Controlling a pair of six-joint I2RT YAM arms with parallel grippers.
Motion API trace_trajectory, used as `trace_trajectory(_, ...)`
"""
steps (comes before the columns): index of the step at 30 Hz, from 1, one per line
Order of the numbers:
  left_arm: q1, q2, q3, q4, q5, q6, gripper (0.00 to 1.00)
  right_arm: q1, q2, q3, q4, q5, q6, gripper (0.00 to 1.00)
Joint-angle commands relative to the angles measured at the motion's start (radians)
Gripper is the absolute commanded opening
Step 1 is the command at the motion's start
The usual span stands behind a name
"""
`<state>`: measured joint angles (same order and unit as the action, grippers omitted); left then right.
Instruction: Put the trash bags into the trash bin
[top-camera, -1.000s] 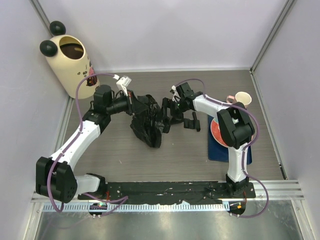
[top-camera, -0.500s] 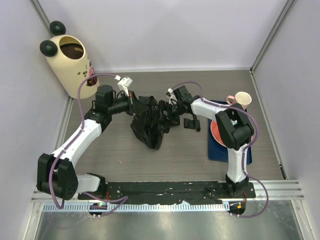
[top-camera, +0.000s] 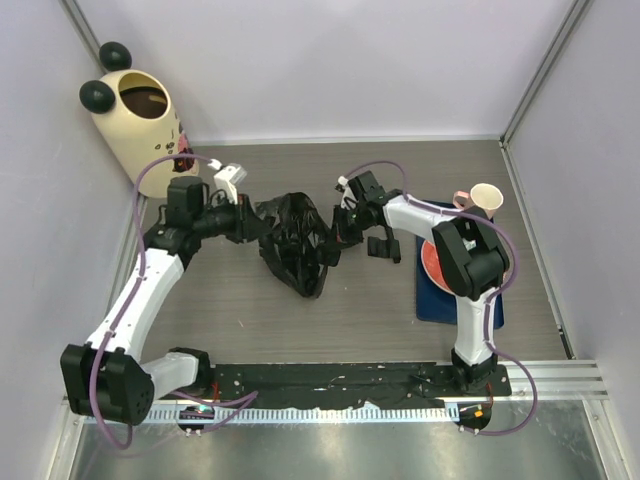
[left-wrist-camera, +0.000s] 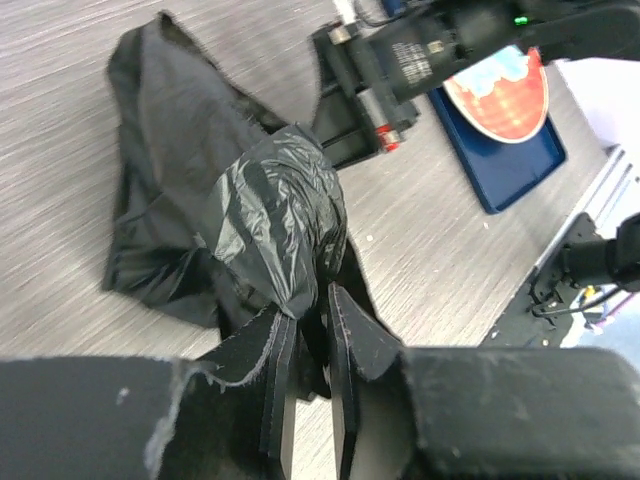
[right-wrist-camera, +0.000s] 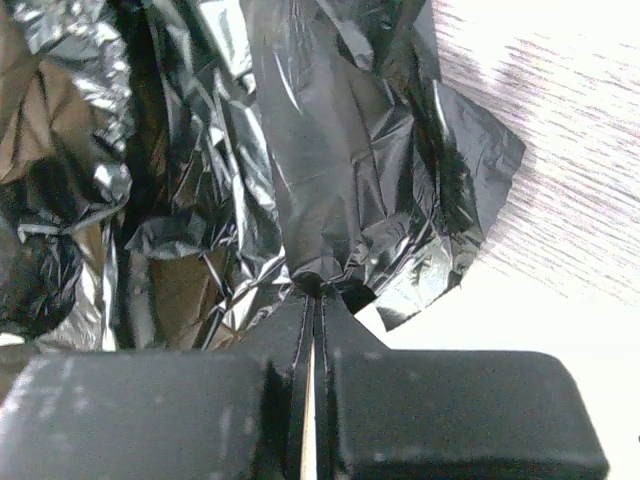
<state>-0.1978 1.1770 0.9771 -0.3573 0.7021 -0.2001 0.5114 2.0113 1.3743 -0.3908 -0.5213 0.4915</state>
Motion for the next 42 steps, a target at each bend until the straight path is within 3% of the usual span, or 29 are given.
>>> trace_trajectory(1, 0.052, -0.024, 0.058, -0.204, -0.056, 0.142, 0.22, -0.010, -0.173, -0.017, 0.091, -0.023, -0.123, 0.01)
trace_trajectory(6, 0.052, 0.079, 0.113, -0.252, -0.024, 0.145, 0.31, -0.010, -0.293, -0.027, 0.164, -0.199, -0.191, 0.01)
trace_trajectory(11, 0.052, 0.188, 0.190, -0.235, 0.006, 0.126, 0.52, -0.008, -0.316, 0.028, 0.153, -0.233, -0.225, 0.01)
trace_trajectory(12, 0.052, 0.193, 0.201, -0.226, 0.028, 0.126, 0.55, -0.007, -0.327, 0.032, 0.139, -0.236, -0.235, 0.01)
trace_trajectory(14, 0.054, 0.184, 0.213, -0.169, 0.077, 0.084, 0.71, -0.004, -0.339, 0.037, 0.132, -0.235, -0.252, 0.01)
trace_trajectory(17, 0.054, 0.167, 0.209, -0.083, 0.129, 0.003, 0.81, 0.001, -0.350, 0.048, 0.121, -0.229, -0.268, 0.01)
trace_trajectory(22, 0.054, 0.200, 0.224, -0.072, 0.171, -0.070, 0.84, 0.004, -0.353, 0.054, 0.128, -0.212, -0.265, 0.01)
trace_trajectory(28, 0.069, 0.271, 0.264, -0.173, 0.189, -0.068, 0.85, 0.007, -0.361, 0.058, 0.141, -0.204, -0.263, 0.01)
trace_trajectory(31, 0.109, 0.257, 0.255, -0.137, 0.257, -0.125, 0.91, 0.009, -0.359, 0.068, 0.129, -0.201, -0.265, 0.01)
trace_trajectory(36, 0.112, 0.245, 0.288, -0.167, 0.232, -0.157, 0.91, 0.019, -0.358, 0.074, 0.125, -0.189, -0.274, 0.01)
trace_trajectory(42, 0.104, 0.256, 0.356, -0.307, 0.064, -0.110, 0.86, 0.044, -0.344, 0.114, 0.092, -0.128, -0.280, 0.01)
